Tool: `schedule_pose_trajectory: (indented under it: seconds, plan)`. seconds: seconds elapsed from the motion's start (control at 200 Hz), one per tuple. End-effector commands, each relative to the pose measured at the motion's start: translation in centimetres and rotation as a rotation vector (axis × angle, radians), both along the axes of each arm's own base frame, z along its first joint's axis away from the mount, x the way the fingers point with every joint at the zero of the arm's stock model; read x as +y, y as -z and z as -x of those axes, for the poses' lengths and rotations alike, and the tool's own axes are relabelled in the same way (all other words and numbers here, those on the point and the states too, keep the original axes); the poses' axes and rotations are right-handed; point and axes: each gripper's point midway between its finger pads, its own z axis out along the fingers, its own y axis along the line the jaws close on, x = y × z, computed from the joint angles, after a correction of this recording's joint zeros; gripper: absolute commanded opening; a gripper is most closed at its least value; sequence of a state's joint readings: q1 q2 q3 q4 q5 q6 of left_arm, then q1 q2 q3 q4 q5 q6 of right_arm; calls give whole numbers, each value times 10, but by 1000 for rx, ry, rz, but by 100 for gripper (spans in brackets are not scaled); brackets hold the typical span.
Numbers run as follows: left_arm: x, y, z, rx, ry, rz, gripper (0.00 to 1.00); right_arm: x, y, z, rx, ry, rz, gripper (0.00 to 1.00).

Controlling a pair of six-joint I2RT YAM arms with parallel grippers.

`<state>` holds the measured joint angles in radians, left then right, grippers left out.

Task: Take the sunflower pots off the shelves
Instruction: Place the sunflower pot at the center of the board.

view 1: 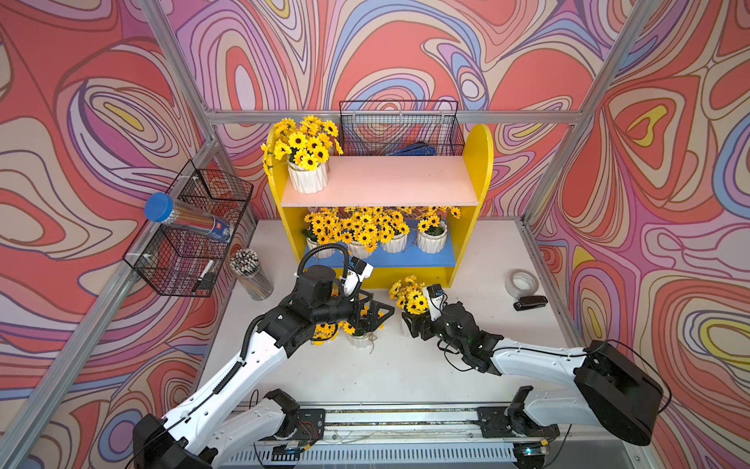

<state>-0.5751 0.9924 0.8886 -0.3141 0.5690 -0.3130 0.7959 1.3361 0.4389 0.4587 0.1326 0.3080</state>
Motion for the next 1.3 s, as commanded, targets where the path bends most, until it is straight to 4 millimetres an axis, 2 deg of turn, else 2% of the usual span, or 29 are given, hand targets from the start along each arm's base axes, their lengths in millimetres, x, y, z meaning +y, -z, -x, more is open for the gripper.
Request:
schedule_pose_trajectory:
  seconds: [0.0, 0.19, 0.401, 0.451, 0.746, 0.896, 0.946, 0.961, 1.006, 1.051, 1.227, 1.257, 1.297]
  plan:
    - [3, -15, 2, -52, 2, -1, 98, 17, -51, -17, -174, 3, -117, 0]
    - [5, -14, 0, -61, -9, -13, 98, 41, -42, -17, -276, 4, -90, 0]
    - [6, -13, 0, -63, -12, -17, 98, 49, -1, -9, -327, 64, -38, 0]
    - [6, -14, 0, -66, -15, -20, 98, 47, 18, -6, -314, 76, -4, 0]
    - [10, -15, -1, -87, -28, -34, 98, 27, 55, 12, -210, 125, 68, 0]
    - [12, -15, -1, -96, -37, -43, 98, 25, 68, 17, -132, 117, 118, 39]
    - [13, -16, -1, -100, -39, -44, 98, 23, 69, 18, -133, 115, 121, 46]
    - [13, -16, -1, -98, -39, -45, 98, 24, 61, 18, -143, 116, 100, 48]
    - [14, -15, 0, -98, -41, -46, 98, 22, 62, 19, -134, 119, 97, 53]
    - [14, -15, -1, -100, -42, -47, 98, 22, 65, 21, -118, 110, 100, 63]
    - [16, -15, 0, -100, -47, -55, 98, 31, 79, 27, -41, 58, 160, 68]
    - [16, -14, 0, -99, -48, -57, 98, 33, 81, 28, -28, 49, 171, 74]
    - [17, -14, 0, -99, -50, -59, 98, 35, 81, 29, -25, 41, 180, 77]
